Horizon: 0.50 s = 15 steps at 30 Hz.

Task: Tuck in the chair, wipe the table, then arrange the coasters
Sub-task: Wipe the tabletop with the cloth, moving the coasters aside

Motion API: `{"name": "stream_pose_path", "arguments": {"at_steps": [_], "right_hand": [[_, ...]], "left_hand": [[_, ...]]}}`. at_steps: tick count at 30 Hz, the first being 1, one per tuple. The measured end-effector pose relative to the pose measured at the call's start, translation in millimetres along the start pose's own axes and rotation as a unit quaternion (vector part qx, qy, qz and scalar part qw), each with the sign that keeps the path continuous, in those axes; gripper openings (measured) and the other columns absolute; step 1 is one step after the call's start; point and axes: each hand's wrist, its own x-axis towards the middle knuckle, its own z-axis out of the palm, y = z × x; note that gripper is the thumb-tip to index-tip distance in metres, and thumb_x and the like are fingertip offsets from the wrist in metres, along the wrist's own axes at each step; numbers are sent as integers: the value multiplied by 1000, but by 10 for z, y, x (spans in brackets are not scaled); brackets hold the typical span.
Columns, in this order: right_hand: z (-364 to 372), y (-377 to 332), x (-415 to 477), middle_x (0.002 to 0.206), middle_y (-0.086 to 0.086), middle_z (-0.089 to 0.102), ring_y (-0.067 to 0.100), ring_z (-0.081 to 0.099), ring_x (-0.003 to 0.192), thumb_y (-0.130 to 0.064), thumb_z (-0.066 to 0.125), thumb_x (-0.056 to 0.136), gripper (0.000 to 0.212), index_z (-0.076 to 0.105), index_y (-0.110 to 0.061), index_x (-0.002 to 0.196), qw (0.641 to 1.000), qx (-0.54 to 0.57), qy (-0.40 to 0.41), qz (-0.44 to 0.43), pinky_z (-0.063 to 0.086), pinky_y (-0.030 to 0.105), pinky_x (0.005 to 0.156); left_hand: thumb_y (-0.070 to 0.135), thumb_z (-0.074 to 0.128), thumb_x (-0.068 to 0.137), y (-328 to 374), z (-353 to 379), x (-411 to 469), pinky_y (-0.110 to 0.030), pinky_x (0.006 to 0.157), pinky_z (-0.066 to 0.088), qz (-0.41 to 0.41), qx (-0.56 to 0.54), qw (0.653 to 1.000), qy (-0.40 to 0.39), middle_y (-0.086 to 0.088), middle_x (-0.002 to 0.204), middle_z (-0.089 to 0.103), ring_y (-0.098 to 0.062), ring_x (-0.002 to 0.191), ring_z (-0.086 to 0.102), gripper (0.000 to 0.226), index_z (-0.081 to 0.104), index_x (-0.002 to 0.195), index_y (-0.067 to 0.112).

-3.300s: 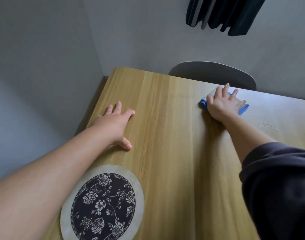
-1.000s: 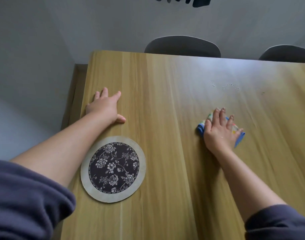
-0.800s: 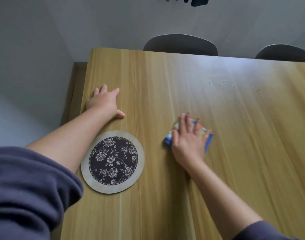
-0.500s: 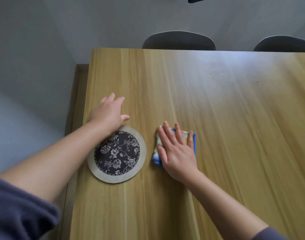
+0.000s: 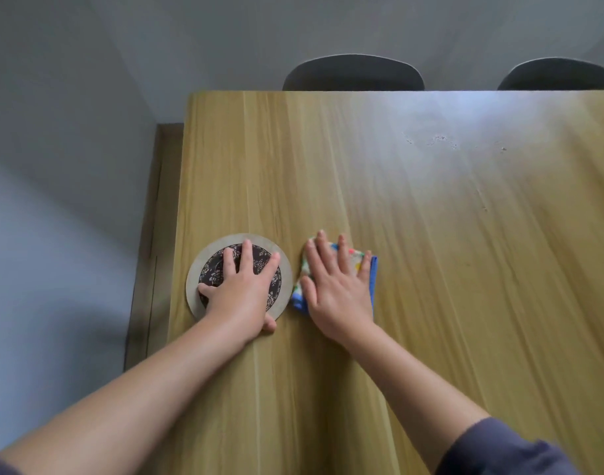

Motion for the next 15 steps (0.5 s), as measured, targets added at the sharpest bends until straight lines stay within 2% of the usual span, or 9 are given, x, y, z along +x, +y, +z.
{"name": "stream_pose_path", "arguments": {"at_steps": [2,4,8,10,12,15], "right_hand": [[8,33,-112,164,-8,4,26,-5,151,-48,23,98,62,16,-28,157,999,-12,-10,-52,-6,63,116],[-29,176,-9,164,-10,5,25,-3,151,-48,24,98,61,17,-29,156,999,-10,-12,-50,-4,63,116],[-140,449,383,164,-10,-5,23,-8,151,-43,23,101,60,7,-28,157,993,1,-7,115,-7,63,116],[-141,439,405,164,-9,-7,24,-10,151,-41,21,101,60,5,-26,157,990,6,-6,140,-6,64,115],[-107,338,258,164,-8,-8,24,-12,150,-42,20,101,60,4,-26,157,993,5,-6,119,-7,63,115],[-13,127,-217,164,-8,-6,25,-13,150,-45,20,100,62,4,-26,157,1000,-8,-9,29,-10,62,115]], "left_hand": [[34,78,74,-6,14,9,-69,99,30,1,-1,1000,8,-3,155,-28,-32,144,-17,113,-6,147,45],[35,78,74,-15,19,19,-70,98,30,3,4,1000,9,-3,155,-28,-33,144,-17,113,-6,148,45],[35,80,72,-28,33,32,-70,98,30,-5,8,1000,3,-3,155,-28,-32,144,-17,114,-5,147,45],[33,81,71,-27,37,33,-70,98,29,-11,2,1000,2,-2,155,-27,-32,144,-17,114,-3,147,45],[34,82,71,-17,39,25,-71,98,28,-11,0,1000,5,-2,156,-27,-32,145,-16,113,-1,147,45],[34,81,72,5,29,-1,-71,99,27,-15,-1,1000,9,-1,156,-27,-31,145,-16,111,0,147,45]]}}
